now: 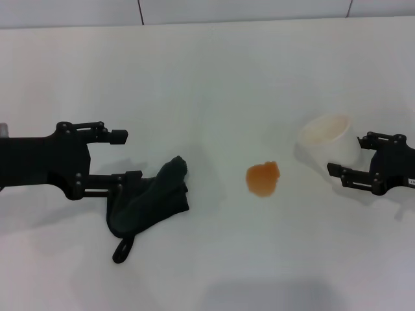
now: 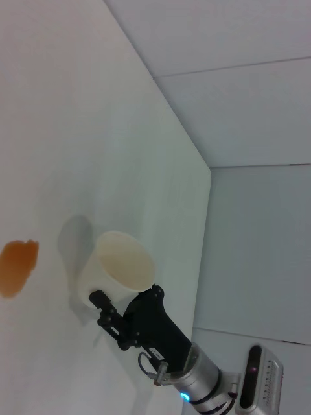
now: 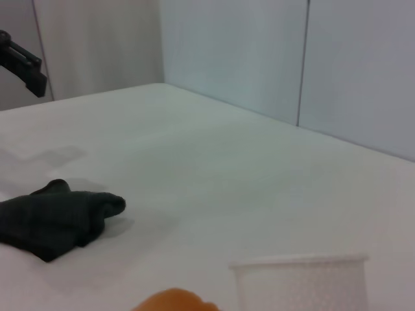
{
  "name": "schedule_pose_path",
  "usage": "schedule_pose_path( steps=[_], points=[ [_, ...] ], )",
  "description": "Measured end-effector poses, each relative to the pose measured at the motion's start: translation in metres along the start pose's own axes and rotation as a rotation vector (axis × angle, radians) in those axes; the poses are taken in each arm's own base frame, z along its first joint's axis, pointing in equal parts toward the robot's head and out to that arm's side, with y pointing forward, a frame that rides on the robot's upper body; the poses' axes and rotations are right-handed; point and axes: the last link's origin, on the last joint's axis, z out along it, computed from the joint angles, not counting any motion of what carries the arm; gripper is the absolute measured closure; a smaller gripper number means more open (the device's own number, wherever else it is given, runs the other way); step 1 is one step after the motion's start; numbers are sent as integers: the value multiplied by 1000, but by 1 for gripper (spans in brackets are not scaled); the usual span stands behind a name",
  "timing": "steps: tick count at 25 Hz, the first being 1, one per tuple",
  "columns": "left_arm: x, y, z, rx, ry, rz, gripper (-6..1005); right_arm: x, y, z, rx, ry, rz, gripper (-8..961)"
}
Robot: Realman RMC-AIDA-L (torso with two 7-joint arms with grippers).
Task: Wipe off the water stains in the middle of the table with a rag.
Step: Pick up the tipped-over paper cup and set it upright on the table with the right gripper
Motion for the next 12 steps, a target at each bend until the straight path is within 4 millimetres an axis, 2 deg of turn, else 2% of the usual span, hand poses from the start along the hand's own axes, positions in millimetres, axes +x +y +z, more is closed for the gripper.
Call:
schedule_pose_path(
  steps=[12],
  points=[
    [1, -1, -1, 4, -2, -2, 279, 7, 1, -3, 10, 6, 26, 276]
  ],
)
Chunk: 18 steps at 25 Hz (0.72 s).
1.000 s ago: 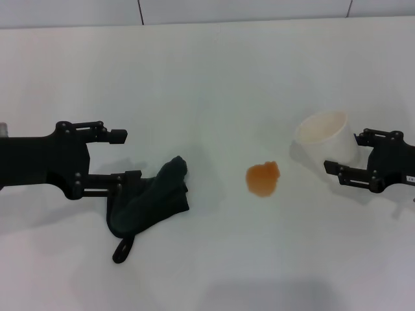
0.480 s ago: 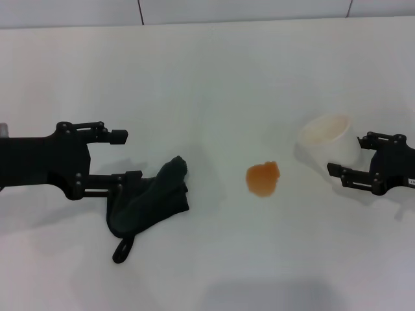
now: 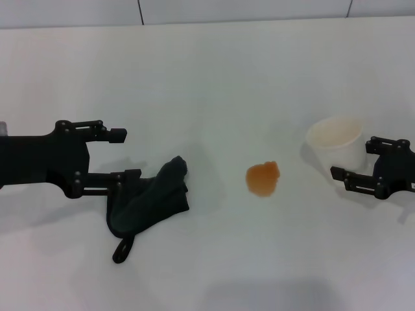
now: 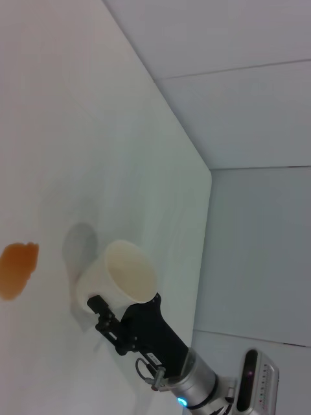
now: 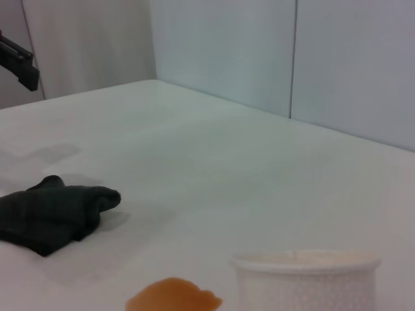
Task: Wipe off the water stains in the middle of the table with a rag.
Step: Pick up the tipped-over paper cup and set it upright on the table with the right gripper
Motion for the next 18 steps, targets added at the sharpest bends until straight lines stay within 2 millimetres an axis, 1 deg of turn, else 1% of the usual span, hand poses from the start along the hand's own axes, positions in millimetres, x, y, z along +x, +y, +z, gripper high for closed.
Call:
schedule_pose_path(
  steps=[8, 18],
  points=[
    [1, 0, 0, -3, 0, 3, 281, 5, 1, -1, 3, 7, 21, 276],
    [1, 1, 0, -6, 1, 2, 284, 14, 4, -12, 12, 14, 45, 273]
  ],
)
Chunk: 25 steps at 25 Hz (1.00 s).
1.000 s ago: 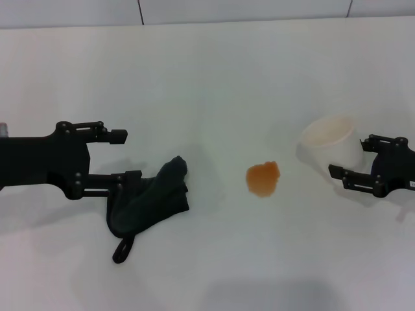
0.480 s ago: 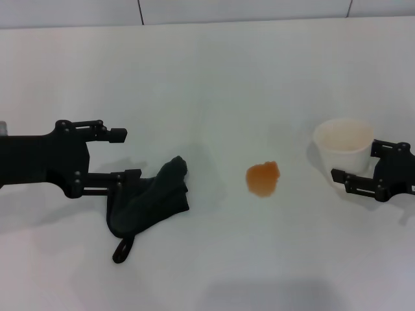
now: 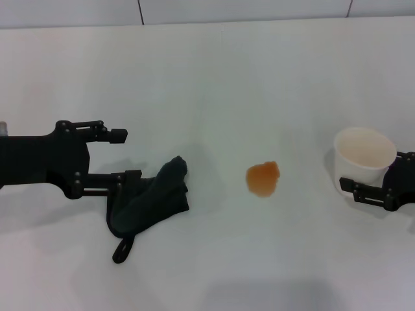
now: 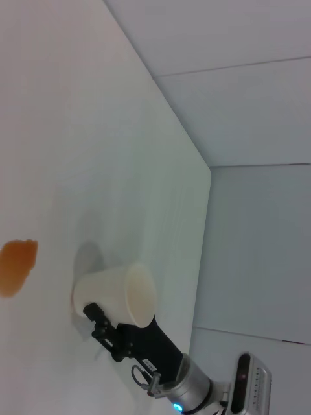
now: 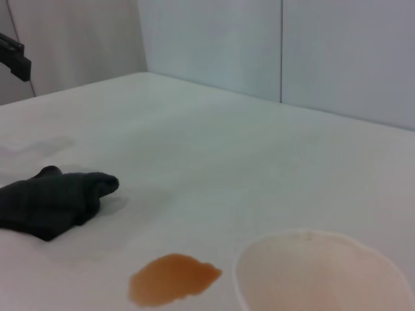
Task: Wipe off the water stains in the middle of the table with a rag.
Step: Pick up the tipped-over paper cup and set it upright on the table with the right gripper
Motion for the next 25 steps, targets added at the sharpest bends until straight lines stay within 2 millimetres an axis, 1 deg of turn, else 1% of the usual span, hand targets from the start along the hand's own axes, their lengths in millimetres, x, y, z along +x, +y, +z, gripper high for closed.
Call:
schedule_pose_path(
  steps=[12, 17, 23, 25],
  points=[
    [1, -1, 0, 1, -1, 3, 287, 3, 7, -2, -49, 5, 11, 263],
    [1, -1, 0, 1, -1, 5, 289, 3, 9, -2, -61, 20, 17, 219],
    [1, 0, 0, 0, 0, 4, 290, 6, 8, -4, -54, 33, 24, 85],
    [1, 0, 0, 0, 1, 4, 291, 9, 8, -6, -47, 36, 30, 86]
  ],
)
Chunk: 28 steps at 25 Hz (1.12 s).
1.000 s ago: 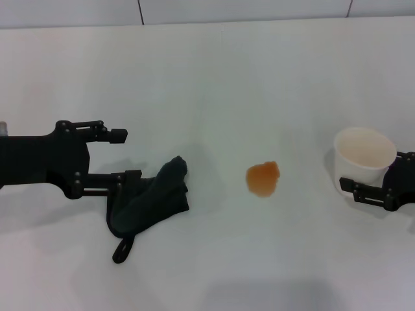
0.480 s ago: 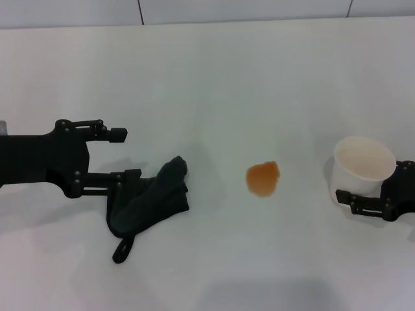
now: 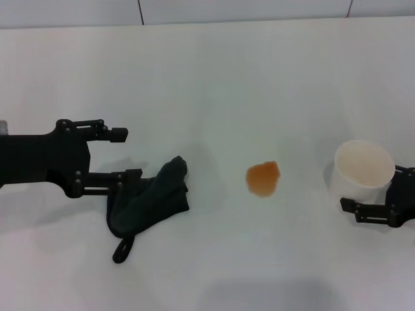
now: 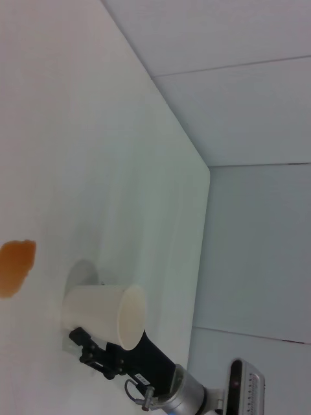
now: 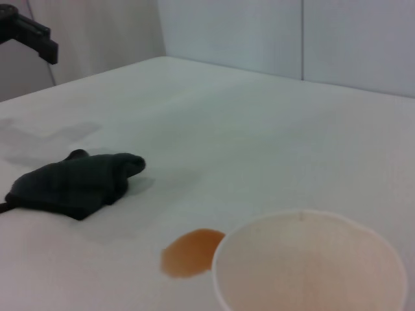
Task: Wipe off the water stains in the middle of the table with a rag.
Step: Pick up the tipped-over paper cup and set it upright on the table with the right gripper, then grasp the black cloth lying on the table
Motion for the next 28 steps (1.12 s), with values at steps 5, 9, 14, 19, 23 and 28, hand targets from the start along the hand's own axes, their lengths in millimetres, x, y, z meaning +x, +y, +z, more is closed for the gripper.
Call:
schedule_pose_path(
  steps=[5, 9, 14, 19, 23, 28],
  points=[
    [0, 0, 0, 0, 0, 0, 292, 7, 2, -10, 17, 1, 17, 87],
    [0, 0, 0, 0, 0, 0, 293, 9, 6, -14, 3, 1, 22, 88],
    [0, -1, -1, 4, -2, 1, 295, 10, 11, -25, -14, -14, 28, 89],
    [0, -2, -1, 9, -3, 2, 296, 4, 15, -43, -10, -49, 5, 91],
    [0, -3, -2, 15, 0, 4, 297, -6, 14, -57, -1, -91, -20, 92],
    [3, -5, -2, 21, 6, 10, 299, -22, 11, -69, 6, -158, -53, 93]
  ],
)
